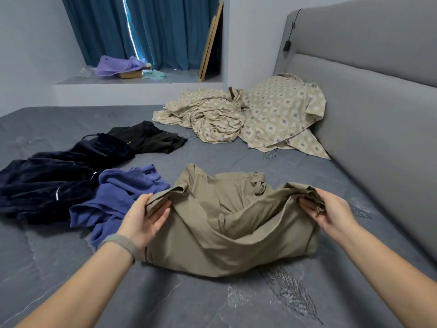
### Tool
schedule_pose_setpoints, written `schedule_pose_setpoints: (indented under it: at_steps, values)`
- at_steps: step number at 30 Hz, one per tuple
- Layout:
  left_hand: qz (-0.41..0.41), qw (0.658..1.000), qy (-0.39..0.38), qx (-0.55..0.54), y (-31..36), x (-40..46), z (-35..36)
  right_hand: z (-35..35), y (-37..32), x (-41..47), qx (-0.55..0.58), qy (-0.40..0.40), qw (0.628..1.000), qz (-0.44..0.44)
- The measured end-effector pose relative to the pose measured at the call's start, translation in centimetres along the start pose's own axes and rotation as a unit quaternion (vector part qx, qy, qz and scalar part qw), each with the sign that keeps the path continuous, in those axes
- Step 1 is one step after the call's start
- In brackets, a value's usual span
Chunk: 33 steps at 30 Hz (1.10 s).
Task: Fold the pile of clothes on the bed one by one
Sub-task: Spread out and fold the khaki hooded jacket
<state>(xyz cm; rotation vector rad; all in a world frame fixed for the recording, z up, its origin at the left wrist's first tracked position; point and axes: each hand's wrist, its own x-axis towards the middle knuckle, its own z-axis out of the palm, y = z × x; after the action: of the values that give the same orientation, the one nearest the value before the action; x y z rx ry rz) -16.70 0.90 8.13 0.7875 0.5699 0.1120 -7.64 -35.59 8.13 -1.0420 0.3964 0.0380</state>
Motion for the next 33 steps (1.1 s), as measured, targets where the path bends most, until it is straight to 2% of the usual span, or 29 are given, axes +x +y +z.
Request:
schedule_pose_setpoints:
  at_steps: [5, 8, 10, 11, 12, 13, 14, 15, 16, 17, 18, 19, 20, 22, 23, 24, 25, 26, 28, 31, 32, 33]
  values:
    - [0.023, 0.999, 0.012, 0.021, 3.5, 8.2, 4.0, 3.6, -1.1, 7.5, 0.034, -0.007, 0.999, 0.002]
    - [0.037, 0.998, 0.013, 0.043, 4.2, 12.2, 5.5, 5.2, -0.8, 11.8, 0.010, 0.001, 1.000, -0.011]
    - [0.040, 0.990, -0.001, 0.135, 3.2, 14.3, 5.7, 5.6, 0.2, 14.2, -0.091, -0.021, 0.996, -0.003]
    - [0.043, 0.972, 0.004, 0.231, 2.4, 15.4, 5.4, 5.4, 1.2, 15.1, -0.189, -0.039, 0.981, -0.008]
    - [0.064, 0.928, 0.021, 0.366, 1.4, 16.4, 4.7, 5.0, 2.4, 15.8, -0.302, -0.051, 0.951, -0.028]
    - [0.107, 0.846, 0.035, 0.522, 0.3, 17.3, 3.7, 4.3, 3.7, 16.2, -0.412, -0.064, 0.907, -0.062]
    - [0.153, 0.735, 0.052, 0.659, -0.9, 18.1, 2.4, 3.6, 5.1, 16.4, -0.508, -0.083, 0.852, -0.094]
    - [0.193, 0.627, 0.070, 0.752, -2.0, 18.6, 1.1, 2.9, 6.5, 16.5, -0.594, -0.101, 0.789, -0.121]
    - [0.221, 0.548, 0.079, 0.803, -2.9, 19.0, -0.1, 2.2, 7.7, 16.5, -0.670, -0.113, 0.719, -0.145]
    - [0.246, 0.499, 0.079, 0.827, -3.6, 19.2, -0.8, 1.7, 8.7, 16.5, -0.726, -0.116, 0.657, -0.167]
    - [0.263, 0.483, 0.080, 0.831, -4.1, 19.6, -1.4, 1.6, 9.4, 16.4, -0.752, -0.110, 0.622, -0.188]
    - [0.266, 0.492, 0.090, 0.824, -4.4, 20.1, -1.6, 1.6, 9.9, 16.7, -0.758, -0.094, 0.613, -0.203]
    - [0.259, 0.516, 0.115, 0.808, -4.6, 20.7, -1.4, 1.7, 10.1, 17.2, -0.754, -0.068, 0.619, -0.211]
    - [0.179, 0.603, 0.217, 0.747, -3.9, 22.5, -1.0, 2.0, 9.7, 18.5, -0.737, 0.001, 0.652, -0.177]
    - [0.122, 0.627, 0.262, 0.724, -3.3, 23.4, -1.0, 2.2, 9.2, 19.1, -0.725, 0.030, 0.674, -0.138]
    - [0.076, 0.628, 0.280, 0.722, -2.8, 24.2, -1.1, 2.3, 8.8, 19.8, -0.712, 0.045, 0.693, -0.101]
    - [0.059, 0.617, 0.273, 0.736, -2.4, 24.8, -1.2, 2.3, 8.4, 20.3, -0.713, 0.043, 0.695, -0.079]
    - [0.065, 0.606, 0.246, 0.753, -2.1, 25.1, -1.1, 2.4, 8.3, 20.7, -0.727, 0.029, 0.682, -0.072]
    - [0.133, 0.591, 0.170, 0.777, -1.9, 24.9, -0.5, 2.9, 8.4, 21.1, -0.768, -0.008, 0.634, -0.088]
    - [0.275, 0.618, 0.082, 0.732, -1.5, 25.0, 0.9, 4.3, 8.4, 21.5, -0.808, 0.005, 0.559, -0.184]
    - [0.323, 0.625, 0.071, 0.707, -1.1, 24.9, 1.2, 4.8, 8.1, 21.9, -0.798, 0.019, 0.555, -0.233]
    - [0.359, 0.638, 0.085, 0.677, -0.7, 24.9, 1.6, 5.2, 7.5, 22.3, -0.763, 0.032, 0.580, -0.283]
